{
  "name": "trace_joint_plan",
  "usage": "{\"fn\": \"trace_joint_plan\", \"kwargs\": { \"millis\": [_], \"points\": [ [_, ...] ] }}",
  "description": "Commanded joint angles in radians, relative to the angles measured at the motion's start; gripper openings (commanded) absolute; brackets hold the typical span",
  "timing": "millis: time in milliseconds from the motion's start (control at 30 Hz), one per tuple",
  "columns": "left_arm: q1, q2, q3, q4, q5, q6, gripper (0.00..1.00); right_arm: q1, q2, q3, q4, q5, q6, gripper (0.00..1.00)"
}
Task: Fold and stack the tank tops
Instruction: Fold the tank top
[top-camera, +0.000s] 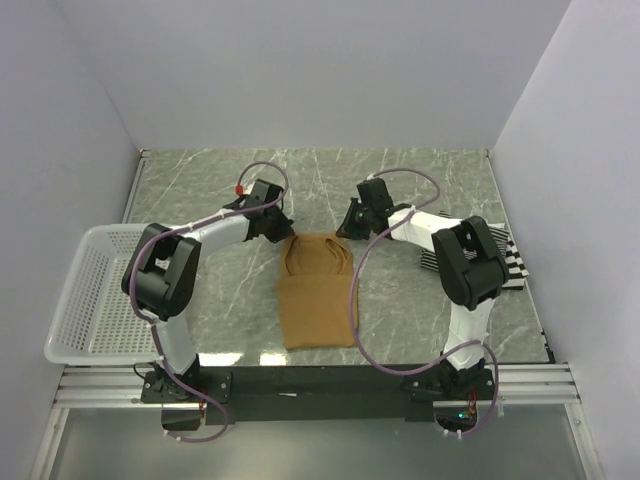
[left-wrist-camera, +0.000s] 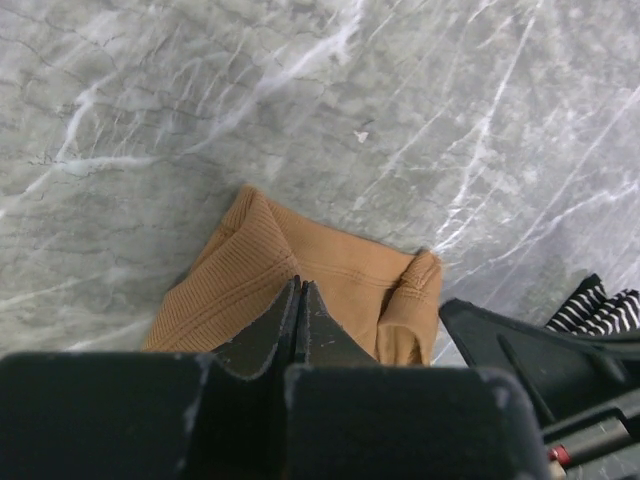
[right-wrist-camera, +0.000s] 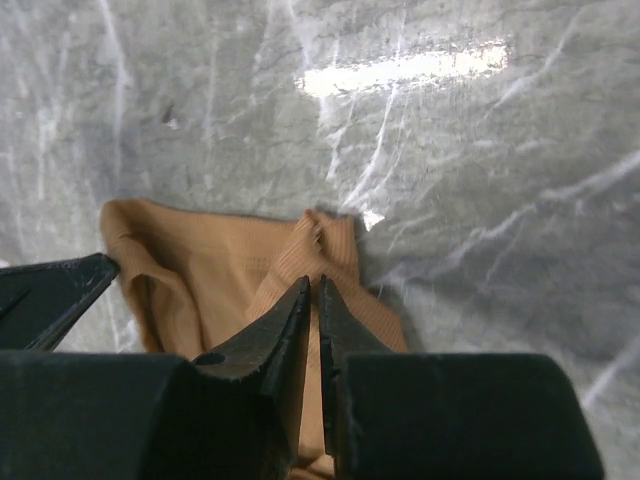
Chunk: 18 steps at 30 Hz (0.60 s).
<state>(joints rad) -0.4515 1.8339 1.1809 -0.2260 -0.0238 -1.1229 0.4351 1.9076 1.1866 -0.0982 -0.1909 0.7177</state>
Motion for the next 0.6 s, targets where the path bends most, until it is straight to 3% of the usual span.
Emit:
{"fn": "trace_joint_plan", "kwargs": {
  "millis": [0,367,567],
  "points": [
    [-0.004,0.022,0.031,0.027,0.013,-0.006,0.01,0.013,0.048,0.05,-0.012,-0.002,0.006,0.15],
    [-0.001,0.114,0.049,0.033,0.013,-0.023,0.01,0.034,0.102,0.071,-0.035,-0.001,0.002,0.14],
    [0.025,0.174,0.098,0.065,-0.028,-0.041,0.01,0.019,0.152,0.154,-0.129,0.143,0.066,0.1]
  ]
}}
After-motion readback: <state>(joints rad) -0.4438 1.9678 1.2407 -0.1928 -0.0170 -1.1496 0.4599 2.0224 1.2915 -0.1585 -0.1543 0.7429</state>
